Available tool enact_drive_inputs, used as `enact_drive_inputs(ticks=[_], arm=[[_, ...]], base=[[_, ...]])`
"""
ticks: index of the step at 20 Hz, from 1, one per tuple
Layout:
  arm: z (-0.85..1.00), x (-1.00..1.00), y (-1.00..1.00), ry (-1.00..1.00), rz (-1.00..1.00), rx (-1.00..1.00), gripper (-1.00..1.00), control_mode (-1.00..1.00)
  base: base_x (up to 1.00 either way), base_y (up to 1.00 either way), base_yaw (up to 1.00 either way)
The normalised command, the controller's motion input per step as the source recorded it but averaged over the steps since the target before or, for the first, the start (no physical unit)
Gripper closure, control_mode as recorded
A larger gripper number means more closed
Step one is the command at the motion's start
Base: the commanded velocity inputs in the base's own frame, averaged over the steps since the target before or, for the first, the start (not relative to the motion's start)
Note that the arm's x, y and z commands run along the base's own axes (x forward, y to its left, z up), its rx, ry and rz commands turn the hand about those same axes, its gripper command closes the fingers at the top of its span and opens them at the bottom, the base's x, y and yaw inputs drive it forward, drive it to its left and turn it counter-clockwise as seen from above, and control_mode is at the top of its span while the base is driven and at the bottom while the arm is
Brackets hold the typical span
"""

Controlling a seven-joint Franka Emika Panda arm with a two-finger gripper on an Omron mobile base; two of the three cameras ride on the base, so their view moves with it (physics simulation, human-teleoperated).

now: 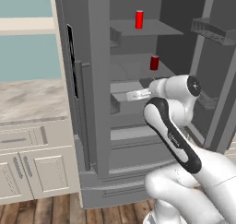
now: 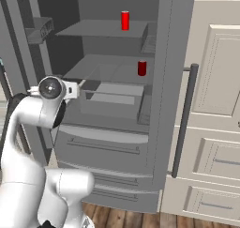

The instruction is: Open the fridge, grab two sodas, and place both sodas inside the bowl with ice on the dining counter.

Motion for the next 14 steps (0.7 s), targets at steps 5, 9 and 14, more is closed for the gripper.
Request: enact_drive_inputs(ticks=[5, 9, 14], arm=[[0.12, 0.89, 0.01, 0.00, 0.10, 0.00, -1.00, -1.00], [0.04, 0.77, 0.24, 0.00, 0.08, 0.00, -1.00, -1.00], [0.00, 0.57, 0.57, 0.00, 0.06, 0.00, -1.00, -1.00]], base=[[0.00, 0.00, 0.00], [0.00, 0.00, 0.00], [0.00, 0.00, 0.00]])
